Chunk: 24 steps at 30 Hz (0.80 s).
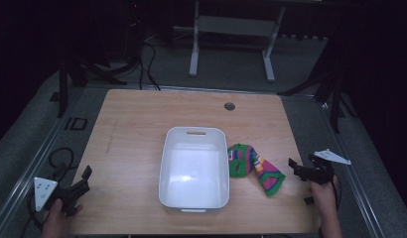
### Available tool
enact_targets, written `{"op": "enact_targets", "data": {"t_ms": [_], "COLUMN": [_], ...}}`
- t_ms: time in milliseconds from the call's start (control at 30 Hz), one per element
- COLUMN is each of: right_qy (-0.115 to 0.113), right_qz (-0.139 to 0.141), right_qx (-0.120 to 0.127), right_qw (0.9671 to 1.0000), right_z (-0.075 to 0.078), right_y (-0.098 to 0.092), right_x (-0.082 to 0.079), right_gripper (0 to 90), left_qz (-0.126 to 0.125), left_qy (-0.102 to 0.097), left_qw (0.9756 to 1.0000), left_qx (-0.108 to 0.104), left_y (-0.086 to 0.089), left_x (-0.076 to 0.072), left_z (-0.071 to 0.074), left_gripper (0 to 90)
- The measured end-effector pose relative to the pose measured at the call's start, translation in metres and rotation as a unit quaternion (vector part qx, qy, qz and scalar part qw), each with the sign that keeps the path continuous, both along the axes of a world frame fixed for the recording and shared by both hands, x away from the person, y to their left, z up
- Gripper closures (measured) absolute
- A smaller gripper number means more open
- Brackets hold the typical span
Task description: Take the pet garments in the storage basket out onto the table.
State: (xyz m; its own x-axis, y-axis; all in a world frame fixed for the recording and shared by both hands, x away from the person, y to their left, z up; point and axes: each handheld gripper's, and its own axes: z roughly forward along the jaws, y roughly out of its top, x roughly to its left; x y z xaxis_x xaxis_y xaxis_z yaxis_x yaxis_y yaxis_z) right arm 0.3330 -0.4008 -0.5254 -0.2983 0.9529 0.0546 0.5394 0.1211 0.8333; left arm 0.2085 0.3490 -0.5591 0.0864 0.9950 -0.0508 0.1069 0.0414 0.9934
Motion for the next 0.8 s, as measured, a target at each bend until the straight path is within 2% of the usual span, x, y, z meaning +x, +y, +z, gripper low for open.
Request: {"op": "enact_targets", "data": {"t_ms": [100,133,233,300,400,500,533,700,733,800], "right_qy": [-0.009,-0.020,-0.038,-0.041,-0.054,-0.053,-0.061,-0.060,-0.067,-0.076], "right_qz": [-0.017,-0.034,-0.056,-0.060,-0.086,-0.098,-0.113,-0.137,-0.147,-0.151], "right_qx": [-0.004,-0.005,-0.016,-0.020,-0.046,-0.055,-0.059,-0.054,-0.055,-0.053], "right_qw": [0.9998,0.9992,0.9975,0.9971,0.9938,0.9923,0.9900,0.9873,0.9853,0.9843], "right_z": [-0.005,-0.008,-0.013,-0.015,-0.022,-0.025,-0.027,-0.029,-0.030,-0.030], "right_y": [-0.002,-0.004,-0.005,-0.005,-0.002,0.000,0.000,-0.002,-0.003,-0.003], "right_x": [-0.006,-0.013,-0.022,-0.025,-0.038,-0.044,-0.050,-0.059,-0.062,-0.066], "right_gripper": [11.3,11.2,11.3,11.3,11.3,11.3,11.3,11.3,11.4,11.4], "left_qz": [0.000,0.000,0.000,0.000,0.002,0.001,0.001,0.001,0.001,0.001], "left_qy": [0.000,0.000,0.000,0.000,0.000,0.000,0.000,0.000,0.000,0.000], "left_qw": [1.0000,1.0000,1.0000,1.0000,1.0000,1.0000,1.0000,1.0000,1.0000,1.0000], "left_qx": [0.000,-0.001,0.000,0.000,-0.002,-0.001,-0.001,0.000,0.000,0.001], "left_y": [0.000,0.000,0.000,0.000,0.000,0.000,0.000,0.000,0.000,0.000], "left_x": [0.000,0.000,0.000,0.000,0.000,0.000,0.000,0.000,0.000,0.000], "left_z": [0.000,0.000,0.000,0.000,0.000,0.000,0.000,0.000,0.000,0.000], "left_gripper": [14.8,14.7,14.8,14.8,14.7,14.7,14.7,14.8,14.7,14.7]}}
